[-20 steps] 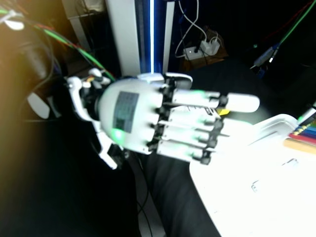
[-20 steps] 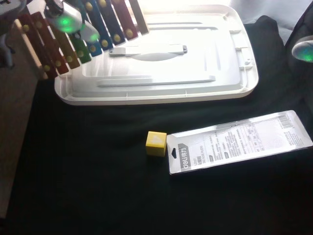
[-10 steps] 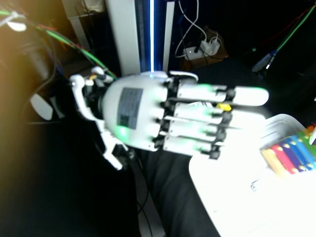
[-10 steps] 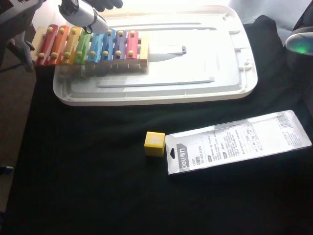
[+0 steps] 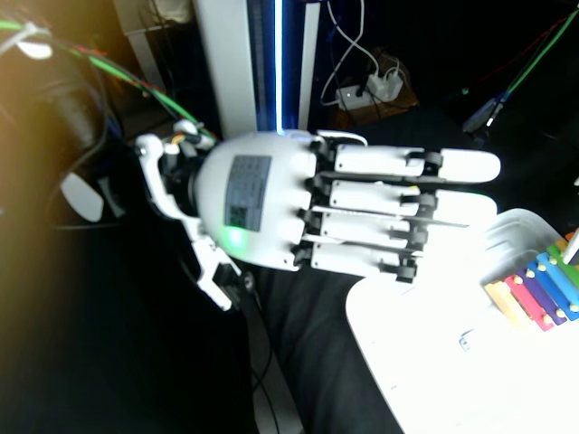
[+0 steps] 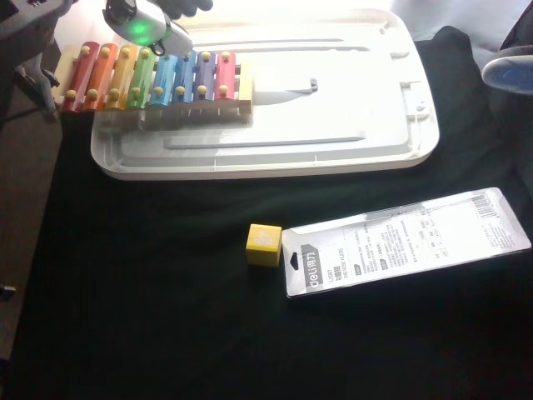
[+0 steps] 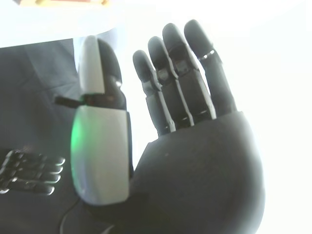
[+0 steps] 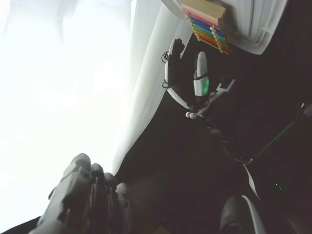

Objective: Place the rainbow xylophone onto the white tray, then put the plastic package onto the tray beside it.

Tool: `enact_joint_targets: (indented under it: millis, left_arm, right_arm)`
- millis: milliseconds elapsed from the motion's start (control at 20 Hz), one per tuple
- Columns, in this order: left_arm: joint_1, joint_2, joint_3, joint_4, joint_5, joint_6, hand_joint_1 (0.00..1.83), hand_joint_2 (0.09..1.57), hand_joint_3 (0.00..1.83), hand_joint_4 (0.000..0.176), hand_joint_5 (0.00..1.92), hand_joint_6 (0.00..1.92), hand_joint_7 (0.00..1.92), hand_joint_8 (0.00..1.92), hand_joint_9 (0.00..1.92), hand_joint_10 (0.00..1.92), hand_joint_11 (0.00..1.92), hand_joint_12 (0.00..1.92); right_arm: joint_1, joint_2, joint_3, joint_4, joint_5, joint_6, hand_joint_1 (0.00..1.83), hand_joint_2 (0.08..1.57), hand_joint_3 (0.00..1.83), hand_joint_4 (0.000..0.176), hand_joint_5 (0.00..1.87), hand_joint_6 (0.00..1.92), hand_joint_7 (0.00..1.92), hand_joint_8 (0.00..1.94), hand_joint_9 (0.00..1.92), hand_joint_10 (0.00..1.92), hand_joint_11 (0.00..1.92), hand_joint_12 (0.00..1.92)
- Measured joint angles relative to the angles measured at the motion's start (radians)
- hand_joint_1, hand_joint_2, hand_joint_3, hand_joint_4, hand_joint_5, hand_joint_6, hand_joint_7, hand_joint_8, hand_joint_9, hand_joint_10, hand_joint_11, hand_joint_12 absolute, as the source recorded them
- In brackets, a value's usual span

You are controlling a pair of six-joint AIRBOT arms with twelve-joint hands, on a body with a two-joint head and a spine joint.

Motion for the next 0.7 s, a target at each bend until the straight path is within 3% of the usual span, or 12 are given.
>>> enact_joint_targets:
  millis: [100, 250, 350, 400, 450, 500, 550, 600, 700]
  left_arm:
    - [-0.001, 0.024, -0.029, 0.000, -0.031, 0.000, 1.08, 1.05, 0.00, 0.000, 0.56, 0.00, 0.62, 0.00, 0.61, 0.00, 0.02, 1.09]
    - [-0.001, 0.083, -0.100, 0.012, -0.089, 0.000, 1.00, 0.98, 0.00, 0.000, 0.45, 0.00, 0.56, 0.00, 0.59, 0.00, 0.15, 0.89]
    - [-0.001, 0.118, -0.139, 0.016, -0.116, 0.007, 0.97, 0.95, 0.00, 0.000, 0.29, 0.00, 0.45, 0.00, 0.44, 0.00, 0.10, 0.77]
    - [-0.001, 0.140, -0.166, 0.018, -0.129, 0.018, 0.96, 0.92, 0.00, 0.005, 0.25, 0.00, 0.42, 0.00, 0.39, 0.00, 0.02, 0.80]
    - [-0.002, 0.161, -0.191, 0.018, -0.138, 0.034, 0.92, 0.92, 0.00, 0.030, 0.18, 0.00, 0.33, 0.00, 0.32, 0.00, 0.00, 0.73]
    - [-0.006, 0.188, -0.224, 0.019, -0.147, 0.048, 0.88, 0.90, 0.00, 0.036, 0.14, 0.00, 0.29, 0.00, 0.28, 0.00, 0.00, 0.67]
    - [-0.011, 0.220, -0.264, 0.021, -0.164, 0.071, 0.88, 0.89, 0.00, 0.049, 0.12, 0.00, 0.28, 0.00, 0.25, 0.00, 0.00, 0.58]
    - [-0.011, 0.238, -0.284, 0.021, -0.176, 0.085, 0.86, 0.88, 0.00, 0.051, 0.11, 0.00, 0.28, 0.00, 0.25, 0.00, 0.01, 0.52]
    - [-0.011, 0.285, -0.330, 0.020, -0.208, 0.097, 0.83, 0.87, 0.00, 0.091, 0.12, 0.01, 0.25, 0.00, 0.20, 0.00, 0.00, 0.44]
  right_arm:
    - [0.000, 0.000, -0.006, -0.005, 0.001, 0.006, 0.83, 0.88, 0.03, 0.081, 0.01, 0.05, 0.03, 0.01, 0.00, 0.00, 0.00, 0.00]
    - [0.000, 0.000, -0.016, -0.035, 0.001, 0.012, 0.83, 0.88, 0.02, 0.093, 0.04, 0.07, 0.06, 0.02, 0.00, 0.00, 0.00, 0.00]
    - [0.000, 0.000, -0.016, -0.058, 0.002, 0.034, 0.79, 0.88, 0.02, 0.097, 0.04, 0.07, 0.06, 0.01, 0.00, 0.00, 0.00, 0.00]
    - [0.000, 0.000, -0.018, -0.072, 0.002, 0.043, 0.79, 0.88, 0.01, 0.103, 0.03, 0.07, 0.05, 0.01, 0.00, 0.00, 0.00, 0.00]
    - [0.000, 0.000, -0.020, -0.084, 0.002, 0.049, 0.80, 0.86, 0.00, 0.122, 0.04, 0.08, 0.04, 0.00, 0.00, 0.00, 0.00, 0.00]
    - [0.000, 0.002, -0.024, -0.102, 0.002, 0.053, 0.83, 0.84, 0.00, 0.115, 0.05, 0.08, 0.05, 0.01, 0.00, 0.00, 0.00, 0.00]
    - [0.000, 0.010, -0.037, -0.110, -0.001, 0.055, 0.82, 0.85, 0.00, 0.123, 0.04, 0.08, 0.07, 0.01, 0.00, 0.00, 0.00, 0.00]
    - [0.000, 0.016, -0.043, -0.121, 0.001, 0.055, 0.83, 0.87, 0.01, 0.113, 0.04, 0.08, 0.07, 0.01, 0.00, 0.00, 0.00, 0.00]
    - [0.003, 0.036, -0.060, -0.143, 0.002, 0.057, 0.81, 0.85, 0.00, 0.114, 0.03, 0.08, 0.07, 0.01, 0.00, 0.00, 0.00, 0.00]
